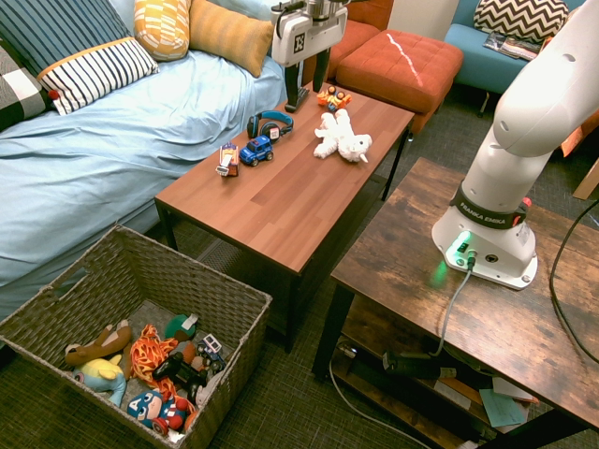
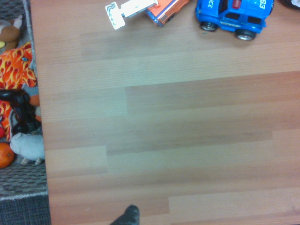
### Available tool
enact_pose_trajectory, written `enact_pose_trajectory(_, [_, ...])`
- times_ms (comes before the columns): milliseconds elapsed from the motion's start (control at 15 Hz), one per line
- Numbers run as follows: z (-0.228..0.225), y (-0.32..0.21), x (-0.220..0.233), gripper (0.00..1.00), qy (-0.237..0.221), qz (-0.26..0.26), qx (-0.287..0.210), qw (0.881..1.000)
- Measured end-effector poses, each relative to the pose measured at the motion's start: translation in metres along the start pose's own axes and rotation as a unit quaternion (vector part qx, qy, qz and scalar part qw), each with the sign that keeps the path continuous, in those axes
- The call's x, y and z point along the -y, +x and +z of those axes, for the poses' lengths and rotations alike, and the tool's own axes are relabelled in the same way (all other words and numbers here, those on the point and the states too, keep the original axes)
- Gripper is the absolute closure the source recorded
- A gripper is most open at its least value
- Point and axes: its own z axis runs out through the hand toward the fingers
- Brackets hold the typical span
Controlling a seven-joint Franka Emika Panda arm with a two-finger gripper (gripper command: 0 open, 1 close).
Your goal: Put the stuffed toy in the basket
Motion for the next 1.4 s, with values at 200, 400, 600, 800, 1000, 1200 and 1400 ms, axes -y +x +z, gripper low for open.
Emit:
enact_pose_trajectory(200, [-0.001,0.009,-0.005,0.0,0.005,0.014,-0.003,1.0])
enact_pose_trajectory(400, [0.004,0.047,-0.042,0.0,0.014,0.067,-0.002,0.998])
enact_pose_trajectory(600, [0.029,0.091,-0.088,0.0,0.008,0.121,-0.013,0.992])
enact_pose_trajectory(800, [0.07,0.129,-0.12,0.0,-0.009,0.171,-0.032,0.985])
enact_pose_trajectory(1000, [0.106,0.166,-0.131,0.0,-0.028,0.213,-0.046,0.975])
enact_pose_trajectory(1200, [0.144,0.189,-0.13,0.0,-0.05,0.243,-0.044,0.968])
enact_pose_trajectory(1400, [0.182,0.202,-0.131,0.0,-0.07,0.269,-0.036,0.96])
